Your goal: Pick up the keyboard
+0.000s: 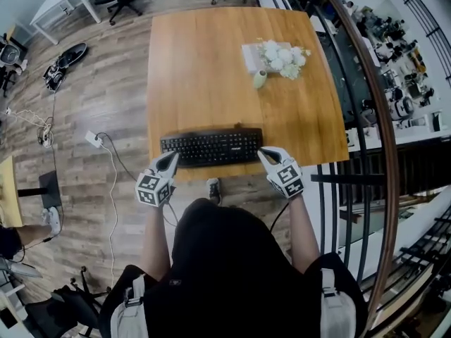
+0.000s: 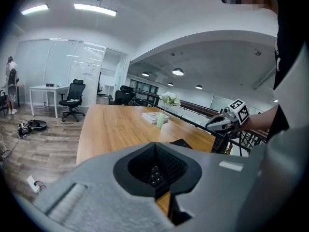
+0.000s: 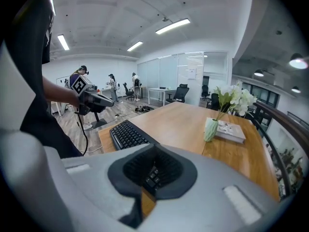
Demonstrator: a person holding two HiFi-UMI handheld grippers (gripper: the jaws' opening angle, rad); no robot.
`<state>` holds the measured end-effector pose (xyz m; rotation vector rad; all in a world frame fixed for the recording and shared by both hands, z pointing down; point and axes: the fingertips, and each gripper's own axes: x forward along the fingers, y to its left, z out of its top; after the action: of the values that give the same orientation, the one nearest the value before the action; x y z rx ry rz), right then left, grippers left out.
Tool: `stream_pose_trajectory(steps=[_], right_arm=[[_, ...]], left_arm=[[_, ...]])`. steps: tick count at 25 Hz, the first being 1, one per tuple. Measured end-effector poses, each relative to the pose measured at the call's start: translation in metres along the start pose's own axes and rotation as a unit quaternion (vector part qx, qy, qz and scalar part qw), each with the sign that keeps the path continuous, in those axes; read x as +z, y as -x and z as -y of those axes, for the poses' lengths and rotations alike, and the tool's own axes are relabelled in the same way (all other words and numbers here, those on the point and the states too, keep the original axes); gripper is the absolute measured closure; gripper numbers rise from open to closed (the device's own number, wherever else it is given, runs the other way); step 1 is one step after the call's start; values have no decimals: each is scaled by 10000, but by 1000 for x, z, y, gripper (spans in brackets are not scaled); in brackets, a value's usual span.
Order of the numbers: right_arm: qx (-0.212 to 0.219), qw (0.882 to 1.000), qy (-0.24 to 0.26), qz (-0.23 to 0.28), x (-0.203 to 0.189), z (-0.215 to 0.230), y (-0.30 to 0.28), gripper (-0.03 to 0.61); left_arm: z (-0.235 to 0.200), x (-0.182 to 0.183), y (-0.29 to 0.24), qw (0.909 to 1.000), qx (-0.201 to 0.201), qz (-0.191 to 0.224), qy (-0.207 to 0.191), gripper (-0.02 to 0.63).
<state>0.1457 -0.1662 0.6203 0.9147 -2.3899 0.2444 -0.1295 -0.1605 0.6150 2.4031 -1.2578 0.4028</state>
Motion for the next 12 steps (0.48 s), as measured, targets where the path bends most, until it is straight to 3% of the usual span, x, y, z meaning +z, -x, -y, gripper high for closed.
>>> stream_pose_trajectory(steps=[12], right_arm=[[-7, 9994, -221, -248, -3, 22, -47, 574]], left_arm=[[-44, 3, -37, 9996, -120, -253, -33, 603]])
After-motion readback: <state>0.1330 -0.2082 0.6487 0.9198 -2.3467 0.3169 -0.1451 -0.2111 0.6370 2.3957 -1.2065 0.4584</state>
